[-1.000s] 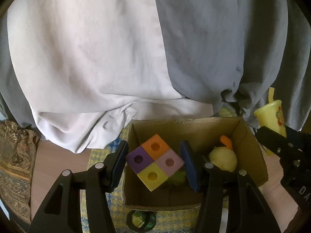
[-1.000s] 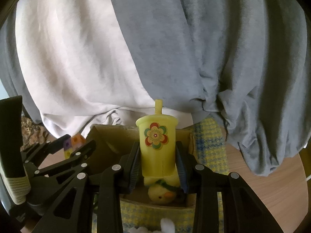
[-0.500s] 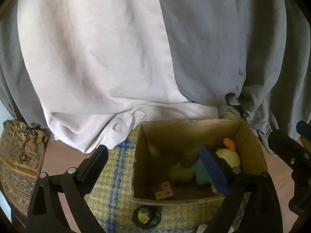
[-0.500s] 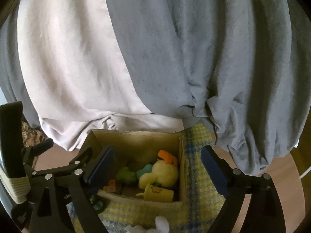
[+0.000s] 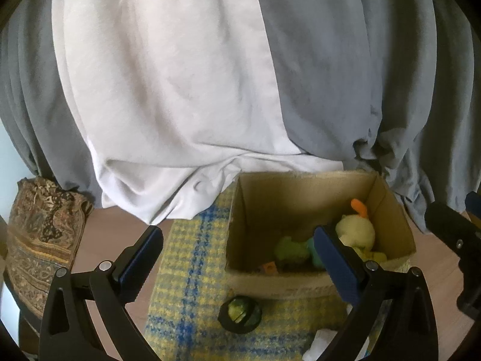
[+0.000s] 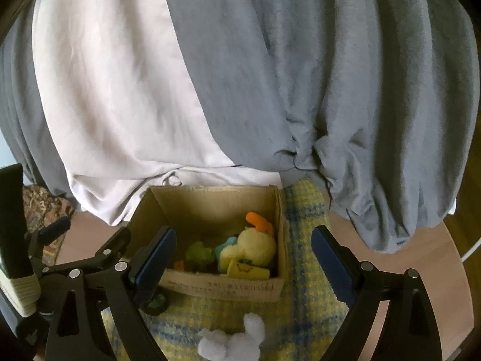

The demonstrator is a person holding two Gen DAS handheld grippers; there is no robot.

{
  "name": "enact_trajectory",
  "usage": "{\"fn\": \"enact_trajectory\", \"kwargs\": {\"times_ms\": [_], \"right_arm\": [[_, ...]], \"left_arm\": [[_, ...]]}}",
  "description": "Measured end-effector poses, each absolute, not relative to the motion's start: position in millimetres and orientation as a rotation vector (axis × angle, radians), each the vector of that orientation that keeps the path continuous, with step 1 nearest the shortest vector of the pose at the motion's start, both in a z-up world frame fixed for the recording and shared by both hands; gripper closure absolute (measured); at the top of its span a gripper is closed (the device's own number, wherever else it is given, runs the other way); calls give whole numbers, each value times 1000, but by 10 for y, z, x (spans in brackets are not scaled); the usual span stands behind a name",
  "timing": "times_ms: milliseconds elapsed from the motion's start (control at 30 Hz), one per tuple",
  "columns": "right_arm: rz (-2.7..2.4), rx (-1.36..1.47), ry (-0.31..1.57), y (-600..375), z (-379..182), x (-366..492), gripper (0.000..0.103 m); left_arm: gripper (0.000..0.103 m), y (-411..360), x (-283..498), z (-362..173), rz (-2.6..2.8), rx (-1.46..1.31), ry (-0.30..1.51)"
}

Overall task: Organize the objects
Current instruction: 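Open the right tool to drop the cup while the left tool releases the cube into the box, then move both tools back toward the white bunny plush and black-green ball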

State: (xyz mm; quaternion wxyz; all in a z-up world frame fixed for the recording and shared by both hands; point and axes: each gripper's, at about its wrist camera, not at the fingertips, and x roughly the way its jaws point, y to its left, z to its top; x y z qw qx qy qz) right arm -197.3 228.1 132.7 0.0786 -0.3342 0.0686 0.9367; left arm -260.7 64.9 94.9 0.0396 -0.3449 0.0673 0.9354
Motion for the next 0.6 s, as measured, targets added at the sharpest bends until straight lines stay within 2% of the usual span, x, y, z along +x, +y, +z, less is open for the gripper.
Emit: {"fn": "enact_trajectory", "kwargs": {"times_ms": [600], "right_arm": [[2790,-1050,225,1980,954,-1517,10]], "left_arm": [[1,262,-2127,582,2878,-1127,142]]}}
